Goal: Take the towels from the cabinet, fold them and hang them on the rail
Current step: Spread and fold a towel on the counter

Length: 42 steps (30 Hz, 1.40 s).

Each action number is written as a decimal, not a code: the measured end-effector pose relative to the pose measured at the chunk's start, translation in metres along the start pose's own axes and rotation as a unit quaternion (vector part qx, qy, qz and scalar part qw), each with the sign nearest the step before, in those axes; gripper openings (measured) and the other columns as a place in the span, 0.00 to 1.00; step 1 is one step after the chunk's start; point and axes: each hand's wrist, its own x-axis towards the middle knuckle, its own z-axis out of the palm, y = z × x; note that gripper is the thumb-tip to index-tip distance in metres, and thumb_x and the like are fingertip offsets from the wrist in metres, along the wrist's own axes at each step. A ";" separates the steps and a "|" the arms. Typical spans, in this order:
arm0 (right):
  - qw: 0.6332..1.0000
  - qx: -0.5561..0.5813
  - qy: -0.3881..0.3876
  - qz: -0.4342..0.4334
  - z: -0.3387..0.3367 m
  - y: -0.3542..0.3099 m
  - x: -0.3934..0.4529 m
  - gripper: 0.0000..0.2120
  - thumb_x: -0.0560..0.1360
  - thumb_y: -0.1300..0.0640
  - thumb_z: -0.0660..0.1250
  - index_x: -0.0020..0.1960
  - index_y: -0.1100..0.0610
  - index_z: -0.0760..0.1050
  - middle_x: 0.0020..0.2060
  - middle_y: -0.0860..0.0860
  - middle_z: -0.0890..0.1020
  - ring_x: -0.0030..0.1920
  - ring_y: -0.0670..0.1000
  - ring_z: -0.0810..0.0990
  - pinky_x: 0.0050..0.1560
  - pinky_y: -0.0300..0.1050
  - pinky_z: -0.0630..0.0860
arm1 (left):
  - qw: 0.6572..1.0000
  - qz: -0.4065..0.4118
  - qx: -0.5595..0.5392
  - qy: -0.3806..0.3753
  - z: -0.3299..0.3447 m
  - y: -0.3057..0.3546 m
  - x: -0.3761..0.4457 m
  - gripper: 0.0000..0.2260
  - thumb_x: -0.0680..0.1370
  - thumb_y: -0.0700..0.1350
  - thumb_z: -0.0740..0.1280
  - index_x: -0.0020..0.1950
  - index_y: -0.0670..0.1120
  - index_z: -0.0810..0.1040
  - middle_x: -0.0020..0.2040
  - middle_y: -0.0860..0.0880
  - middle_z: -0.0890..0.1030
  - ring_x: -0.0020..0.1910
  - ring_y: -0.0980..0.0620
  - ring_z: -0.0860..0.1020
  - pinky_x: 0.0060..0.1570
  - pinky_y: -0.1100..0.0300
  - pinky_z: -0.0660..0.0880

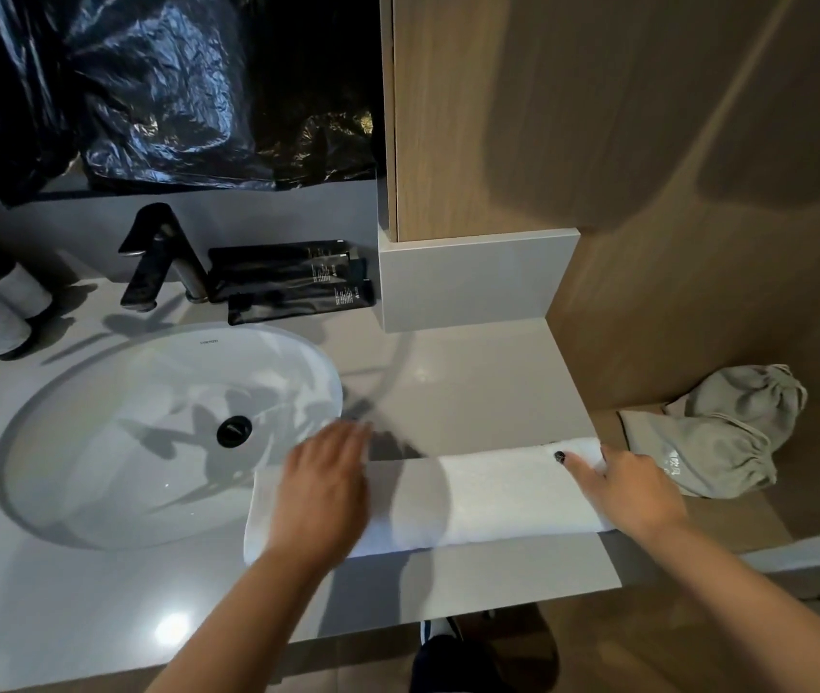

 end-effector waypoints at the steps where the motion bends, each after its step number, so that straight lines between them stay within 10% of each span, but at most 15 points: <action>1: 1.000 0.014 -0.008 0.013 -0.001 -0.001 0.001 0.30 0.75 0.30 0.55 0.55 0.56 0.76 0.36 0.48 0.77 0.40 0.52 0.79 0.42 0.49 0.80 | 0.998 0.050 -0.025 -0.023 0.006 0.014 0.004 0.19 0.78 0.46 0.61 0.67 0.44 0.77 0.64 0.43 0.80 0.64 0.43 0.78 0.61 0.44 0.75; 5: 0.997 0.042 0.063 0.008 -0.011 -0.017 -0.003 0.25 0.74 0.41 0.68 0.63 0.56 0.72 0.54 0.55 0.80 0.55 0.59 0.79 0.52 0.53 0.75 | 0.987 0.117 -0.012 -0.113 0.029 0.033 0.008 0.22 0.82 0.53 0.52 0.70 0.49 0.75 0.66 0.49 0.79 0.67 0.48 0.76 0.65 0.48 0.72; 8: 0.960 -0.024 0.210 -0.182 0.001 -0.045 -0.018 0.25 0.69 0.61 0.74 0.65 0.58 0.75 0.61 0.55 0.78 0.62 0.58 0.76 0.59 0.57 0.72 | 0.986 0.110 0.004 -0.124 0.036 0.030 0.007 0.22 0.82 0.53 0.52 0.71 0.48 0.75 0.66 0.49 0.79 0.68 0.48 0.75 0.65 0.48 0.71; 10: 0.934 -0.018 0.178 -0.310 0.025 -0.071 -0.033 0.26 0.68 0.65 0.73 0.66 0.57 0.76 0.64 0.54 0.78 0.66 0.55 0.75 0.68 0.55 0.69 | 0.986 0.104 0.016 -0.130 0.037 0.032 0.007 0.23 0.82 0.53 0.51 0.72 0.47 0.73 0.68 0.49 0.78 0.69 0.48 0.74 0.67 0.48 0.69; 20: 0.932 -0.157 0.042 -0.324 0.060 -0.093 -0.041 0.28 0.80 0.42 0.47 0.74 0.53 0.69 0.71 0.53 0.73 0.74 0.56 0.67 0.73 0.64 0.60 | 0.985 0.052 0.009 -0.167 0.041 0.025 -0.002 0.31 0.81 0.63 0.42 0.80 0.48 0.59 0.79 0.48 0.61 0.79 0.51 0.54 0.75 0.50 0.47; 29: 0.961 -0.127 -0.110 -0.218 0.018 -0.061 -0.012 0.49 0.63 0.20 0.33 0.78 0.42 0.33 0.77 0.47 0.31 0.74 0.54 0.23 0.71 0.68 0.29 | 0.987 0.033 0.035 -0.156 0.028 0.001 -0.015 0.34 0.79 0.69 0.42 0.81 0.53 0.47 0.81 0.47 0.48 0.80 0.44 0.45 0.73 0.35 0.42; 35: 0.949 -0.137 -0.002 -0.285 0.041 -0.086 -0.023 0.36 0.78 0.38 0.37 0.81 0.55 0.43 0.80 0.54 0.43 0.78 0.57 0.35 0.72 0.71 0.37 | 0.960 0.238 0.038 -0.142 0.033 0.005 -0.016 0.27 0.82 0.52 0.49 0.81 0.46 0.54 0.80 0.46 0.56 0.79 0.45 0.56 0.71 0.35 0.53; 38: 0.936 -0.147 0.011 -0.319 0.052 -0.096 -0.027 0.31 0.80 0.45 0.43 0.78 0.60 0.58 0.78 0.57 0.60 0.79 0.59 0.52 0.71 0.71 0.57 | 0.971 0.188 0.049 -0.143 0.037 0.018 -0.014 0.26 0.83 0.52 0.47 0.78 0.42 0.61 0.78 0.43 0.63 0.77 0.45 0.60 0.71 0.39 0.53; 42: 0.927 -0.157 0.003 -0.342 0.053 -0.095 -0.020 0.30 0.82 0.44 0.43 0.76 0.58 0.64 0.76 0.56 0.65 0.78 0.58 0.56 0.73 0.67 0.57 | 0.981 0.079 0.035 -0.171 0.045 0.046 -0.005 0.27 0.84 0.54 0.44 0.76 0.40 0.65 0.76 0.43 0.66 0.76 0.45 0.62 0.69 0.41 0.56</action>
